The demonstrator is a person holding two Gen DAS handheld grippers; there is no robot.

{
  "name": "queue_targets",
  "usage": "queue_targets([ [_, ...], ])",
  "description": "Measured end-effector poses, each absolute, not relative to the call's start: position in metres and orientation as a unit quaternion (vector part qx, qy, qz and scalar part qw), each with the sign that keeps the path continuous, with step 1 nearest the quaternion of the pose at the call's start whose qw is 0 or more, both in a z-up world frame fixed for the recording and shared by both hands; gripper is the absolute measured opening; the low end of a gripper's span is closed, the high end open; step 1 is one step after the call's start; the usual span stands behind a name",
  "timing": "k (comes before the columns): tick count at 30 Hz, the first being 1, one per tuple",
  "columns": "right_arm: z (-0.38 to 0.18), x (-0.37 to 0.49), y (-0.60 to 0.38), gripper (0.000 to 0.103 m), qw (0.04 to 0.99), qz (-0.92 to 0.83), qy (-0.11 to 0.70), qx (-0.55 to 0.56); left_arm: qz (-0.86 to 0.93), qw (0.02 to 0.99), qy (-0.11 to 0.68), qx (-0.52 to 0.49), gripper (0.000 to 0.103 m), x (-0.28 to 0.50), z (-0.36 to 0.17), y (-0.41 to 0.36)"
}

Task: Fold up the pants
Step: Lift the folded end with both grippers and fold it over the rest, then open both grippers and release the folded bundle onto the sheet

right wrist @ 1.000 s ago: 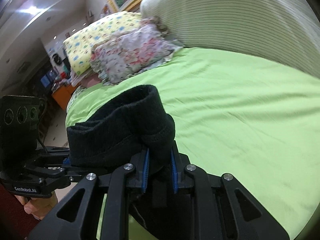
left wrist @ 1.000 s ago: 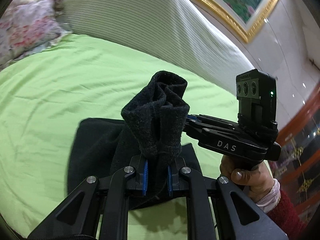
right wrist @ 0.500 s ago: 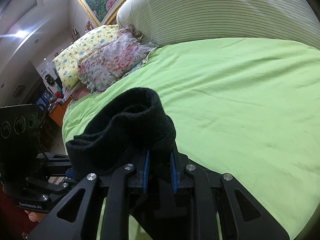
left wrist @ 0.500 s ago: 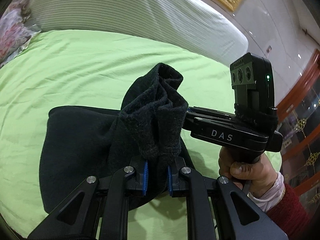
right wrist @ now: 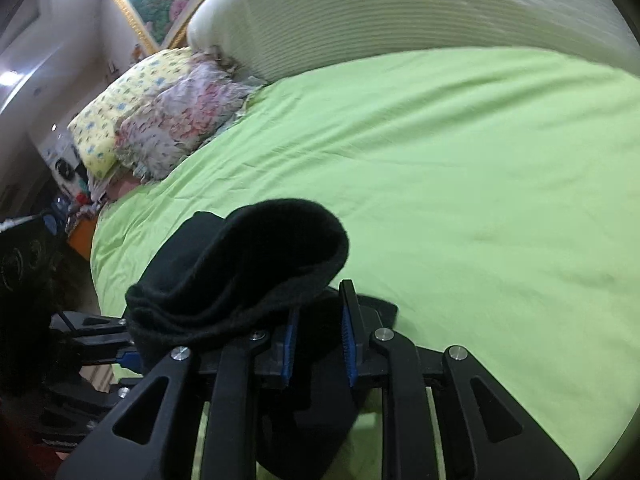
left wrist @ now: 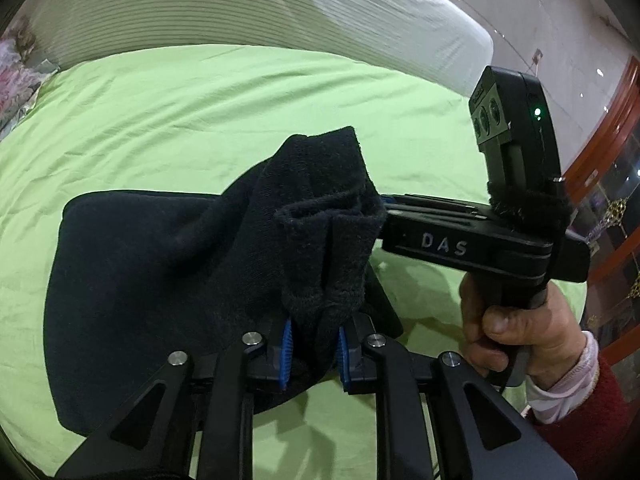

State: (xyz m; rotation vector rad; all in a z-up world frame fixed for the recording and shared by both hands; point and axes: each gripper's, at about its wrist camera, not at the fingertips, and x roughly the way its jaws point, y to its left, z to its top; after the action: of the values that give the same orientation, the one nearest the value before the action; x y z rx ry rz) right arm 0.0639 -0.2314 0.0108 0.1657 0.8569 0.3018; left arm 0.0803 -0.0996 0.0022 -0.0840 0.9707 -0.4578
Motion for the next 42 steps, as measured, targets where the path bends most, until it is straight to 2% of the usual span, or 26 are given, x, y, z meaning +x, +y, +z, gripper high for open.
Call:
queue_targets([
  [5,0.015,0.057,-0.245,0.025,0.9,0.098,0.416,0.087,-0.23,0.854,0.466,-0.023,0.035,0.078,0.002,-0.103],
  [7,0.018,0.055,-0.248,0.041,0.902,0.082,0.413,0.09,-0.237,0.852,0.466,-0.022,0.042,0.079,0.005,-0.105],
  [9,0.021,0.051,-0.248,0.051,0.905,0.069,0.41,0.087,-0.242,0.851,0.466,-0.027,0.049,0.078,0.007,-0.101],
  [12,0.027,0.045,-0.25,0.052,0.908,0.057,0.404,0.092,-0.244,0.849,0.468,-0.038,0.054,0.079,0.01,-0.094],
  [17,0.036,0.038,-0.258,0.054,0.913,0.037,0.391,0.113,-0.238,0.853,0.461,-0.055,0.058,0.073,0.02,-0.067],
  [22,0.045,0.029,-0.261,0.061,0.916,0.033,0.373,0.141,-0.22,0.862,0.451,-0.074,0.061,0.072,0.027,-0.041],
  [31,0.043,0.02,-0.244,0.067,0.914,0.025,0.375,0.15,-0.163,0.87,0.455,-0.1,0.065,0.09,0.018,-0.003],
  [42,0.041,0.017,-0.196,0.079,0.926,-0.038,0.365,0.085,-0.128,0.866,0.467,-0.126,0.073,0.103,0.004,0.019],
])
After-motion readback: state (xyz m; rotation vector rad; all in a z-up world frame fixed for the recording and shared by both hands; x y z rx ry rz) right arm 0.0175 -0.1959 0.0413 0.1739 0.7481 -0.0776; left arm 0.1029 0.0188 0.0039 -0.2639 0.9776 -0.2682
